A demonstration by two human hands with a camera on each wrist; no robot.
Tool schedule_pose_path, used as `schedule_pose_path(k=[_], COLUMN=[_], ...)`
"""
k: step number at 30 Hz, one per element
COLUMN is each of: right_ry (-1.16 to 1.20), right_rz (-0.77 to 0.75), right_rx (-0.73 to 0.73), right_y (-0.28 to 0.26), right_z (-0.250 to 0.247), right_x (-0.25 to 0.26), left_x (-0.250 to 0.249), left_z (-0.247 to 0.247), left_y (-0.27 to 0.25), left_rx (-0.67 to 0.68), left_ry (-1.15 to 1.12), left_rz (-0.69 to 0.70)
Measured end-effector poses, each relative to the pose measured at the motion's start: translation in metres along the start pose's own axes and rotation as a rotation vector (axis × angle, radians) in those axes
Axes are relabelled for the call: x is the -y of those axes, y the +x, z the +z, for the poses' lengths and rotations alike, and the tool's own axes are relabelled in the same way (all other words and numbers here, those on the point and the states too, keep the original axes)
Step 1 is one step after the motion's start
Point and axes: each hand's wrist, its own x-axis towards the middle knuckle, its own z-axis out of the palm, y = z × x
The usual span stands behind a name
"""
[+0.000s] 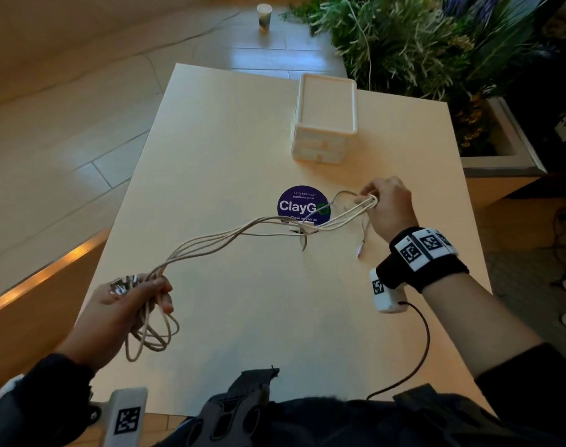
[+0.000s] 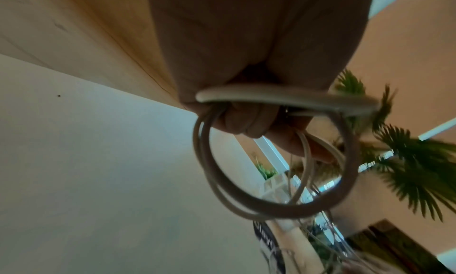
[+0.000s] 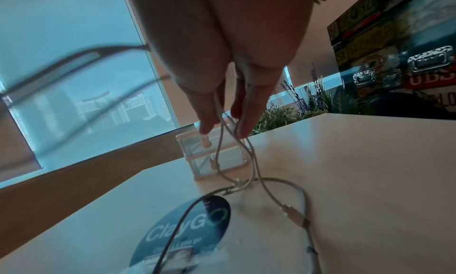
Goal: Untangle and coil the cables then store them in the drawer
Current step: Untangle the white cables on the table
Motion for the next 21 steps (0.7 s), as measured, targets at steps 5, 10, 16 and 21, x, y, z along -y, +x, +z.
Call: schedule_pose_path(k=[5, 10, 16, 21], right_ry=[-0.167, -0.311, 0.039, -0.37], right_rz=[0.13, 0.038, -0.364, -0.281], right_rx=[0.48, 0.287, 0.08, 0.58], right_y=[-0.016, -0.032, -0.073, -0.094], right_z=[0.009, 0.015, 0.039, 0.075], right_x=[0.007, 0.023, 0.052, 0.031], left_x=[0.008, 0.009, 0.01, 0.003], left_z=[0.018, 0.03, 0.034, 0.022], left_y=[-0.001, 0.003, 0.005, 0.003], left_rx=[0.078, 0.078, 0.092, 0.146], left_ry=[0.203, 0.264, 0.304, 0.245], left_rz=[-0.005, 0.014, 0.011, 0.022])
